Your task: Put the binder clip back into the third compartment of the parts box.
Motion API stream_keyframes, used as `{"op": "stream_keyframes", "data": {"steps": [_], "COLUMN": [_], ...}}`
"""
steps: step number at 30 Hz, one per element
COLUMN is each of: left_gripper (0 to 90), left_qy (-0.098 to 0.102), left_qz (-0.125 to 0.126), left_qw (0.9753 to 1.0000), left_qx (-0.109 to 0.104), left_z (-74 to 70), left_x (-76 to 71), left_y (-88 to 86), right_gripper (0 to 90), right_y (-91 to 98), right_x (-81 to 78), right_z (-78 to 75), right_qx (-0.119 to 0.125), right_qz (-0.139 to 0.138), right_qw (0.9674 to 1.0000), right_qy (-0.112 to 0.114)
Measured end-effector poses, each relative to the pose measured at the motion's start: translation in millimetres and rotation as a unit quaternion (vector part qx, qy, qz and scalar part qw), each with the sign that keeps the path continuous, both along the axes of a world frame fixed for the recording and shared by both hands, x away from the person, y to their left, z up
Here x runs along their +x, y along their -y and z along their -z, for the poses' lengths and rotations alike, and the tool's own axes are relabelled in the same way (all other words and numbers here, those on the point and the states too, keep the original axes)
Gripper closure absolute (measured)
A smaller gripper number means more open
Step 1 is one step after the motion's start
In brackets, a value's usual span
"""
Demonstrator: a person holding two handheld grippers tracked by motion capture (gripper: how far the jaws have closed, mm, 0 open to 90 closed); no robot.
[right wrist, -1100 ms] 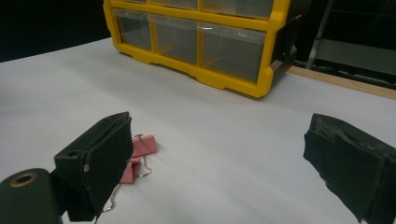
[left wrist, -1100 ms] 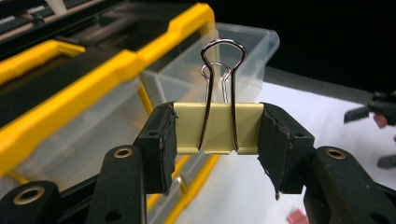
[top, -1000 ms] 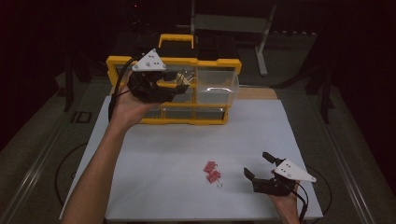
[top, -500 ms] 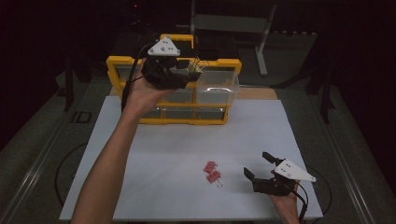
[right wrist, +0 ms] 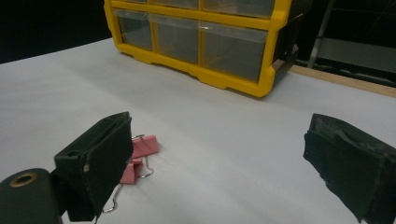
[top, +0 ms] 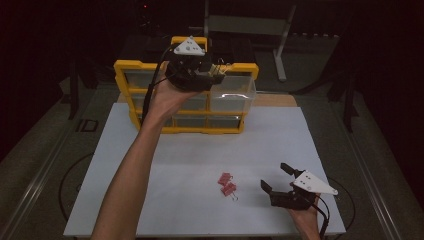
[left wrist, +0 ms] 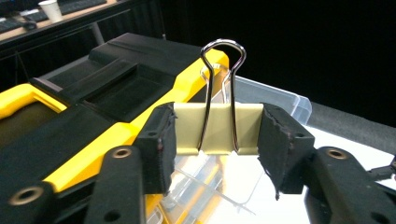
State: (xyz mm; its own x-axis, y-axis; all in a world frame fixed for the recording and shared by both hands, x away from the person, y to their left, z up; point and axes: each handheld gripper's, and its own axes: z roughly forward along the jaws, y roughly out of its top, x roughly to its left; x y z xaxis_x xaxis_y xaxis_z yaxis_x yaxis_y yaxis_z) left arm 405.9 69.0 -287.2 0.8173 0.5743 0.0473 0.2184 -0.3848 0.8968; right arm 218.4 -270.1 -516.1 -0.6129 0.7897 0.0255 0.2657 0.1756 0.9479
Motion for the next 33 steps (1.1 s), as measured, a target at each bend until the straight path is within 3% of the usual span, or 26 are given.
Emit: {"op": "stream_keyframes", "data": {"steps": [1, 2, 5, 14, 19, 33], "left_gripper": [23.8, 14.9, 3.9, 1.0, 2.0, 2.9], "left_qy": [0.002, 0.002, -0.008, -0.005, -0.003, -0.038], "left_qz": [-0.018, -0.018, -0.028, -0.022, -0.022, -0.013], "left_qw": [0.9997, 0.9997, 0.9993, 0.999, 0.9983, 0.9972], "left_qx": [0.017, 0.017, 0.025, 0.038, 0.054, 0.063], "left_z": [0.6, 0.6, 2.4, 5.0, 15.2, 71.7], "left_x": [-0.1, -0.1, -0.5, -10.9, -21.4, -41.9], "left_y": [2.5, 2.5, 1.7, -4.0, -5.2, -11.9], "right_gripper": [7.6, 7.6, 7.7, 7.6, 7.7, 7.6], "right_y": [0.2, 0.2, 2.2, 2.2, 1.6, 0.1], "right_x": [-0.3, -0.3, -0.6, -0.9, -1.0, -0.8], "right_z": [-0.2, -0.2, -0.2, -0.7, -0.7, -0.3], "right_qx": [0.001, 0.001, 0.002, 0.002, 0.002, -0.001], "right_qz": [0.001, 0.001, 0.002, 0.003, 0.002, -0.001], "right_qw": [1.0, 1.0, 1.0, 1.0, 1.0, 1.0], "right_qy": [-0.001, -0.001, 0.0, 0.001, 0.002, 0.0]}}
